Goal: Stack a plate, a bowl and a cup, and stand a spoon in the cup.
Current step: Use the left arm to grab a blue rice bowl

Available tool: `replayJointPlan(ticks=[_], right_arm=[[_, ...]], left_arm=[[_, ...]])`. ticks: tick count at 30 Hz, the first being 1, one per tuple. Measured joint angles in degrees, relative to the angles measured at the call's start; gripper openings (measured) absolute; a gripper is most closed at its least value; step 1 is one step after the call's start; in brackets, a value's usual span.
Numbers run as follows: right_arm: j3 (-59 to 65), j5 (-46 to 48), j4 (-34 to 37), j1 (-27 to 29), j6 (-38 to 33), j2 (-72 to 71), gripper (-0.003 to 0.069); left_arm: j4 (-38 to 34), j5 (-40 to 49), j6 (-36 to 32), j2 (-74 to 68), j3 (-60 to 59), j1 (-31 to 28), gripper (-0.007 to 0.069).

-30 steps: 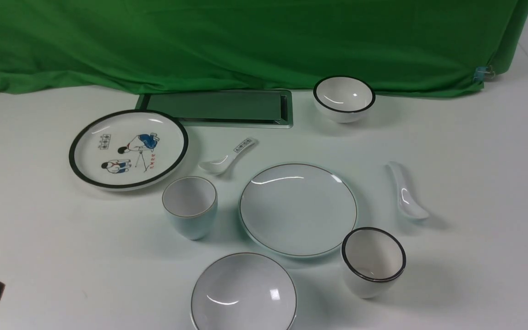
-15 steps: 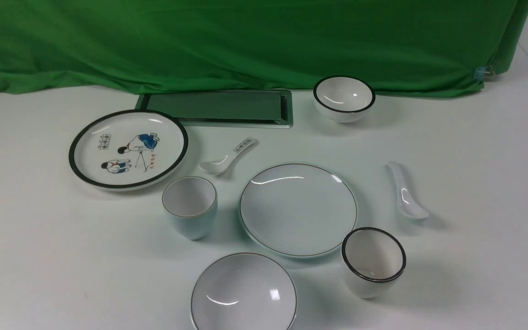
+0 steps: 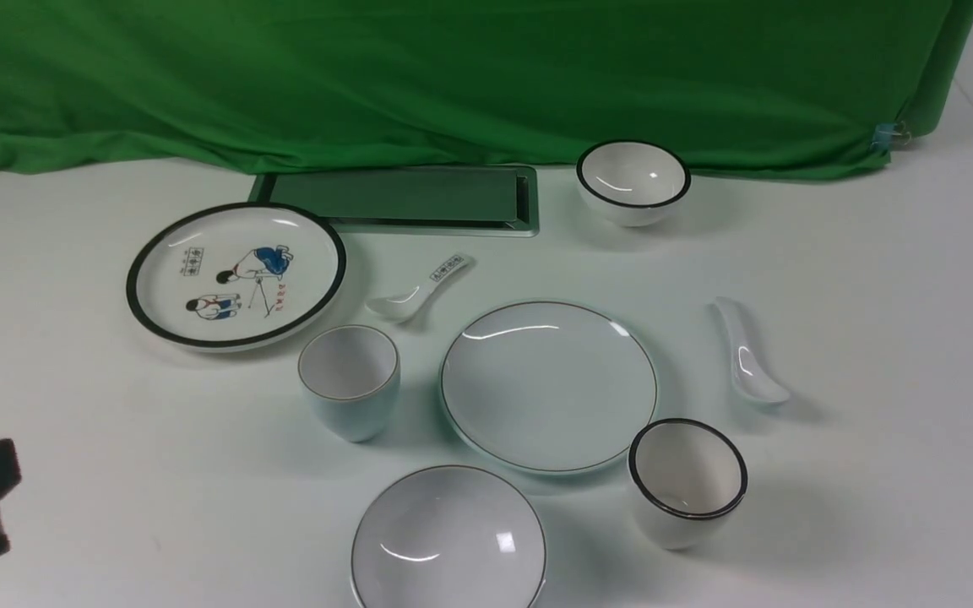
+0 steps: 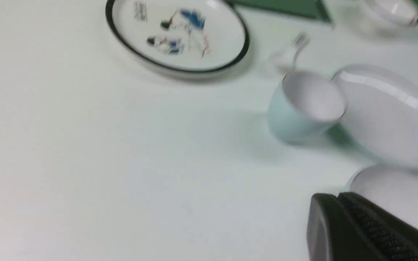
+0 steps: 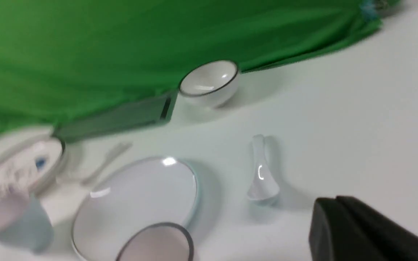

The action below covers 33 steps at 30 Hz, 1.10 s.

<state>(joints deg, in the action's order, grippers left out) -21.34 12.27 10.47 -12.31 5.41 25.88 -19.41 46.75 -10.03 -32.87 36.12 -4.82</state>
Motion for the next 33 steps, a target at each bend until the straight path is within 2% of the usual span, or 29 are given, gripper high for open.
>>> replayJointPlan(ticks=[2, 4, 5, 6, 9, 11, 13, 14, 16, 17, 19, 23, 26, 29, 33], right_arm=[[-5.52, 4.25, 0.0, -2.0, -6.54, 6.12, 0.0012], [-13.74, 12.81, 0.0, -4.04, -14.64, 13.26, 0.0012], [-13.74, 12.81, 0.0, -4.21, -15.14, 13.9, 0.0012], [-19.37, 19.99, 0.0, -5.44, -18.32, 19.17, 0.0012], [-26.33, 30.0, 0.0, -7.66, -21.83, 25.71, 0.0012], [-29.57, 36.17, 0.0, -9.5, -23.44, 29.7, 0.0012], [-31.25, 39.77, 0.0, -11.3, -24.21, 32.59, 0.0012], [-31.61, 40.29, 0.0, -12.14, -24.49, 33.24, 0.0012], [-32.02, 40.94, 0.0, -14.26, -24.78, 34.82, 0.0012], [-32.09, 40.94, 0.0, -14.44, -24.78, 34.93, 0.0012], [-32.14, 40.88, 0.0, -16.25, -24.78, 35.52, 0.0012], [-32.24, 40.88, -0.06, -17.04, -24.82, 35.57, 0.0013], [-32.31, 40.88, -0.11, -17.22, -24.82, 35.57, 0.0013], [-32.31, 40.82, -0.55, -17.27, -24.82, 35.57, 0.0013], [-32.31, 40.64, -1.37, -17.27, -24.82, 35.57, 0.0013]], left_arm=[[2.83, 3.81, -0.53, -4.26, 3.61, 2.36, -0.0029], [6.16, 7.63, -0.37, -10.75, 7.53, 7.91, -0.0027], [6.16, 7.82, -0.36, -11.74, 7.73, 8.43, -0.0027], [6.7, 8.56, -0.17, -15.08, 8.88, 12.3, -0.0018], [7.51, 8.83, 1.51, -22.13, 9.31, 20.58, 0.0029], [7.92, 8.21, 3.26, -26.09, 9.31, 25.13, 0.0072], [8.05, 5.37, 5.75, -31.54, 9.37, 29.97, 0.0152], [8.11, 4.24, 6.39, -32.98, 9.35, 30.75, 0.0177], [8.55, 0.08, 8.52, -38.15, 9.55, 34.32, 0.0274], [8.61, -0.71, 8.93, -39.09, 9.65, 34.8, 0.0282], [10.29, -5.04, 13.05, -44.93, 10.92, 36.44, 0.0388], [13.51, -8.75, 19.11, -51.95, 13.33, 36.79, 0.0451], [13.98, -11.39, 20.64, -56.46, 14.44, 36.79, 0.0444], [13.84, -12.23, 20.4, -59.58, 14.92, 36.79, 0.0383], [13.68, -13.15, 19.33, -62.24, 14.98, 36.79, 0.0166]])
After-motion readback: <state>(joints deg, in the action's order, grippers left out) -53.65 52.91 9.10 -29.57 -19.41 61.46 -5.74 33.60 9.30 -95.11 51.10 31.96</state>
